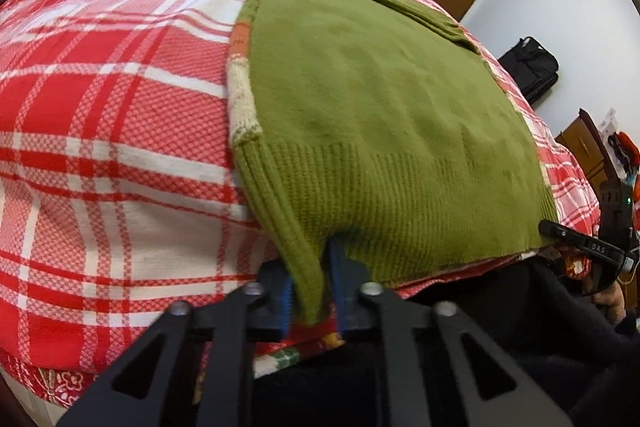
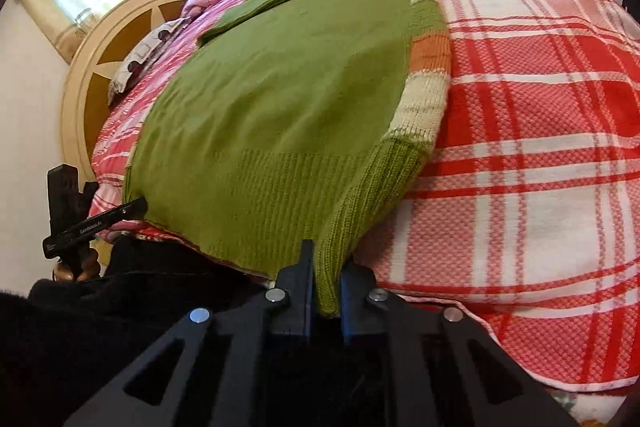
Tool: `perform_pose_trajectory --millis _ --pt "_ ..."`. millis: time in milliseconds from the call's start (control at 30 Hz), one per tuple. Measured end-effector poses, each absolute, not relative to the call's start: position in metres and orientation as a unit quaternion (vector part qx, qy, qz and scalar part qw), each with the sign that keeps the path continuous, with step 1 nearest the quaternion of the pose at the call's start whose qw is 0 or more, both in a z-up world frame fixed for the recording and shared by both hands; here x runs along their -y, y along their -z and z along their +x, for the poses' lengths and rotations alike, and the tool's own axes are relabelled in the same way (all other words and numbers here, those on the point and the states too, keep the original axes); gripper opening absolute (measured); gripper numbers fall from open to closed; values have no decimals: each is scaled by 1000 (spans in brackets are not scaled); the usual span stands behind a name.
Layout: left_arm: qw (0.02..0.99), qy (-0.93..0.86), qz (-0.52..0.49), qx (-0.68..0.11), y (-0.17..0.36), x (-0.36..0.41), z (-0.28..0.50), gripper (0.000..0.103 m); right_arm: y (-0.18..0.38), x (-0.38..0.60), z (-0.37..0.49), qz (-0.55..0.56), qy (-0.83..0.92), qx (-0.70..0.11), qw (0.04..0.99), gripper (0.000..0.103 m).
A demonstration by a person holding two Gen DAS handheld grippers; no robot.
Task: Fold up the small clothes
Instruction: 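Lift the hem with both grippers and fold it up toward the collar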
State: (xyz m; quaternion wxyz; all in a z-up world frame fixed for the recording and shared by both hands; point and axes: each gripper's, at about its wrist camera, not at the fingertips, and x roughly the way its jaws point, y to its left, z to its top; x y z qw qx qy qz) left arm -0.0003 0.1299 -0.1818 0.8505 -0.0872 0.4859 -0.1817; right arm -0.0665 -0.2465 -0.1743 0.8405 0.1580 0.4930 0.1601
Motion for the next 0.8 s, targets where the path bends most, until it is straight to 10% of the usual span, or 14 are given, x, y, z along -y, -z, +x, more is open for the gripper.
perform_pose_trajectory --millis 800 --pt "883 177 -137 -412 84 -128 101 9 121 308 59 353 -166 -383 837 10"
